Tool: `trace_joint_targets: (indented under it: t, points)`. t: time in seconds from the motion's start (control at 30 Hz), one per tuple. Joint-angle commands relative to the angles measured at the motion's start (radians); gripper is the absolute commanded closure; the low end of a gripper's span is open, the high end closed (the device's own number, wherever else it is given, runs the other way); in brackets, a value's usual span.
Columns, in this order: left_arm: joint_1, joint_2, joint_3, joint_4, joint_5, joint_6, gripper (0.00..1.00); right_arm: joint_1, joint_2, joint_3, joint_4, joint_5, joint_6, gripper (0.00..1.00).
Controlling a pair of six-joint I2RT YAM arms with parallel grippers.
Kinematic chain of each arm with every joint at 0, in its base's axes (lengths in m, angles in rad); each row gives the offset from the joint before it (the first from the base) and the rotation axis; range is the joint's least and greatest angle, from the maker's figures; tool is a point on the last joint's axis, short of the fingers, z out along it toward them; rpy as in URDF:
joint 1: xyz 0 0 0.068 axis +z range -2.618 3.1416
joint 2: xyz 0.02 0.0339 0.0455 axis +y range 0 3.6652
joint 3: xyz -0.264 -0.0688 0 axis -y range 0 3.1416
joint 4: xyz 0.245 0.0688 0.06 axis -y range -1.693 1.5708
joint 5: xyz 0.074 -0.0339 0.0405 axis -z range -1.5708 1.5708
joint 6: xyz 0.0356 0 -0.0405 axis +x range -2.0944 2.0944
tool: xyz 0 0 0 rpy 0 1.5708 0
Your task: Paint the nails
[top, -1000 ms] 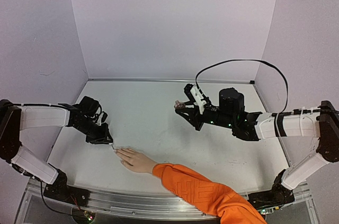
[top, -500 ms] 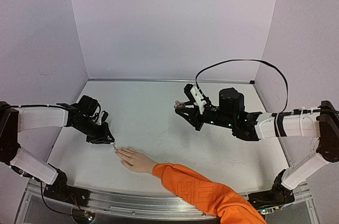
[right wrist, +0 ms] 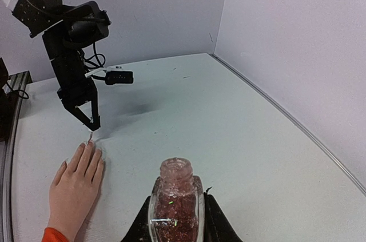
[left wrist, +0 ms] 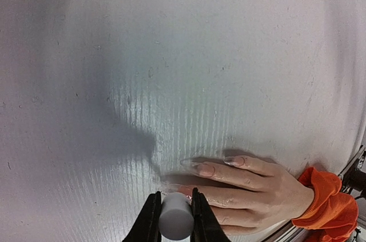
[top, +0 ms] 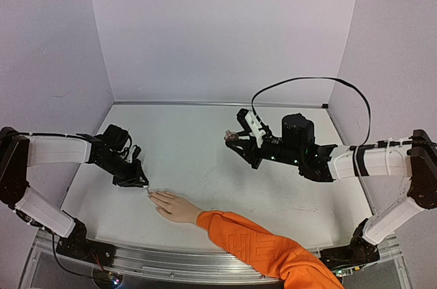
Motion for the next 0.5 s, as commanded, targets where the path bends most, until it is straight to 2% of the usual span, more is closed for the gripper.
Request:
trace_joint_targets:
  t: [0.0,0.47]
  points:
    - [0.005,0.005,0.024,0.042,-0.031,0.009,1.0,-0.005,0.001,0.042,0.074,-0.011,0.004,1.0]
    - [0.006,-0.034,0.018,0.019,-0.097,0.002,1.0,-0.005,0.001,0.042,0.074,-0.009,0.004,1.0]
